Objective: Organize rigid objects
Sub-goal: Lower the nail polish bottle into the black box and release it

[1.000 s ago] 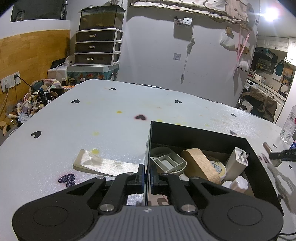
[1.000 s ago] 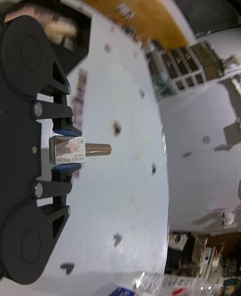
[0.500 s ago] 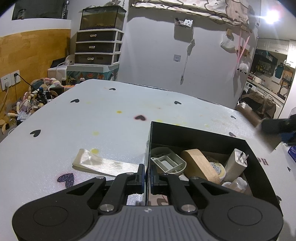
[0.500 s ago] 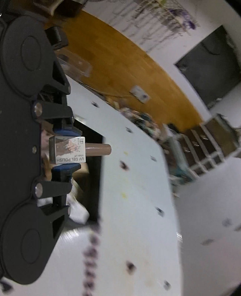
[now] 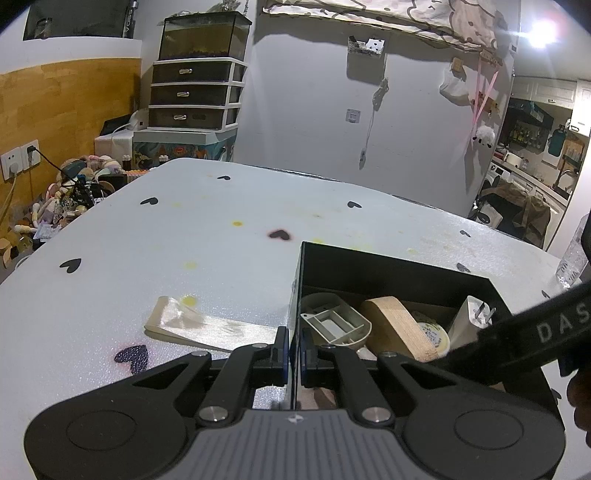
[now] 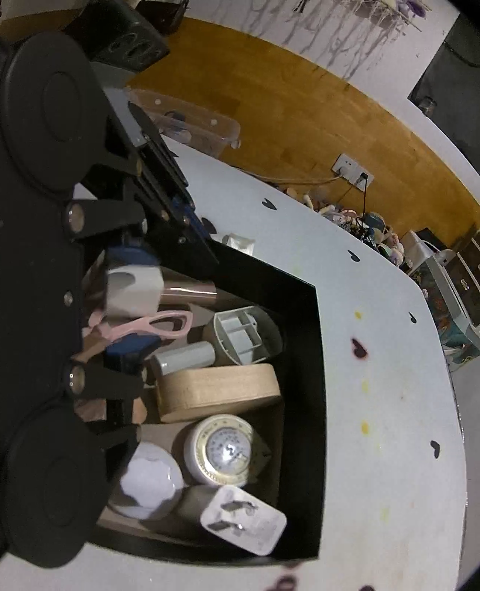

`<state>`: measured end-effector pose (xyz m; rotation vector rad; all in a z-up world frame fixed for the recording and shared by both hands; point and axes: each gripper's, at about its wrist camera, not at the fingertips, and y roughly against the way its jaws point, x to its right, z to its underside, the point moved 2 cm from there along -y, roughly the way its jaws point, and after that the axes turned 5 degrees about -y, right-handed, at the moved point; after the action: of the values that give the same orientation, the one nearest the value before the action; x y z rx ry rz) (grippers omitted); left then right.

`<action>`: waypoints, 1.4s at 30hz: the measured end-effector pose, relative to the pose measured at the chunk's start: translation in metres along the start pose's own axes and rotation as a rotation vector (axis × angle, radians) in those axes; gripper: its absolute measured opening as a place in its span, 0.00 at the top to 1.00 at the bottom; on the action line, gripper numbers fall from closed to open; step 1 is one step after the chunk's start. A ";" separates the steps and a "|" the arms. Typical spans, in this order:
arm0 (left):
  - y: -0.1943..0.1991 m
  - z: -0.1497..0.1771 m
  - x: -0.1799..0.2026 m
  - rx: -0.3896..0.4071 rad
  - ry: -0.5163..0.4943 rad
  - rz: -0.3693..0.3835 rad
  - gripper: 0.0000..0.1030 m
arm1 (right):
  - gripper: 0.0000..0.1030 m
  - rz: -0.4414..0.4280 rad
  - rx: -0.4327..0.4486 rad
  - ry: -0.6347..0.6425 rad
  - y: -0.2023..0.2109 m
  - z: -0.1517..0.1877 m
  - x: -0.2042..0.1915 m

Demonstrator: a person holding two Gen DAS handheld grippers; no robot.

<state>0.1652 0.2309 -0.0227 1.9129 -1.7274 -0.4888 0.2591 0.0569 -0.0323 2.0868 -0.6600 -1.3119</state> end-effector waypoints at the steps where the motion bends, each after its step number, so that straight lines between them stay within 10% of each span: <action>1: 0.000 0.000 0.000 -0.001 0.000 0.000 0.95 | 0.58 0.003 0.003 0.003 0.000 -0.001 0.000; 42: -0.001 0.002 0.000 -0.002 -0.017 -0.011 0.96 | 0.49 0.194 0.368 0.159 0.095 0.036 0.022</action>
<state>0.1646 0.2303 -0.0252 1.9227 -1.7274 -0.5122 0.2258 -0.0329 0.0076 2.3143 -1.0681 -0.9608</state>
